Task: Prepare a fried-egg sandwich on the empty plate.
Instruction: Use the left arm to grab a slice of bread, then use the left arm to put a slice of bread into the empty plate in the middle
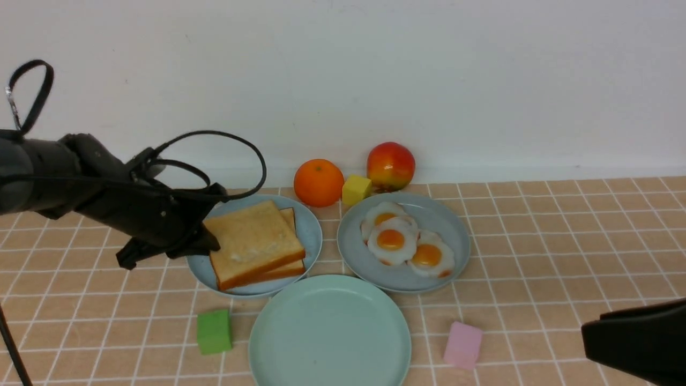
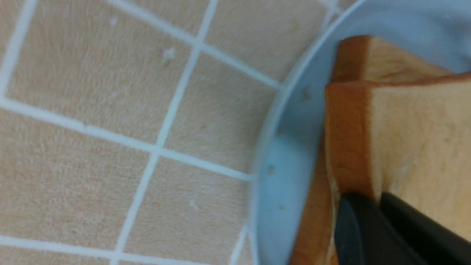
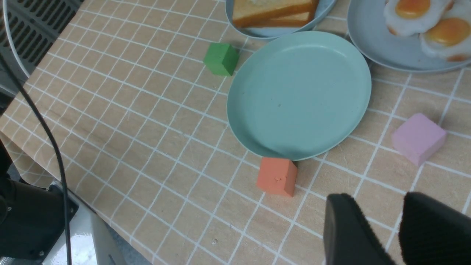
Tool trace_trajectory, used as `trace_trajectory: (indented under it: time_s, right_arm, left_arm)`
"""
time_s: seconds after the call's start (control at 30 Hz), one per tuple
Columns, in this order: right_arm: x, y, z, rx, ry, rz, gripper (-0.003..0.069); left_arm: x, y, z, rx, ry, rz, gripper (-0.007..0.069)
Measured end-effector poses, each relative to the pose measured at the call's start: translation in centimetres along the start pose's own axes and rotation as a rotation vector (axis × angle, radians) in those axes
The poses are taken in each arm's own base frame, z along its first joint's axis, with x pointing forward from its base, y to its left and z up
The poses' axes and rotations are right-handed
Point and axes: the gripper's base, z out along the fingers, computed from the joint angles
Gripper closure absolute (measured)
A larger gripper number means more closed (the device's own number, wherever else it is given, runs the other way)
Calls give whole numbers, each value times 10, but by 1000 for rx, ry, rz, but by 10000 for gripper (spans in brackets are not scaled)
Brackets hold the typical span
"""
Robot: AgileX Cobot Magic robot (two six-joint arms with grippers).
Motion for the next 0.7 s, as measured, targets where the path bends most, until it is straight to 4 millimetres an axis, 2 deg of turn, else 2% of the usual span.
trace_trajectory:
  time_s: [0.03,0.23,0.3,0.37,0.4,0.43,0.47,0.7]
  right_arm:
    - [0,0,0,0,0,0,419]
    - [0,0,0,1,-2,0,419]
    - [-1,0,0,2,-7,0,419]
    - [-1,0,0,4,-14,0,419]
    - [-3,-1,0,9,-29,0,419]
    - [-3,-1,0,10,-31,0,419]
    - [-4,-1,0,13,-40,0,419]
    - [-9,-3,-1,32,-103,0,419]
  left_arm:
    - [-1,-3,-7,11,-13,14,622]
    - [-3,-34,-81,121,-102,126,622]
    - [3,-41,-103,161,-92,171,622]
    - [9,-43,-112,182,-74,191,622]
    - [20,-43,-119,214,-35,233,622]
    - [21,-42,-119,217,-28,227,622]
    - [32,-38,-118,242,15,246,622]
    - [89,3,-75,324,186,96,622]
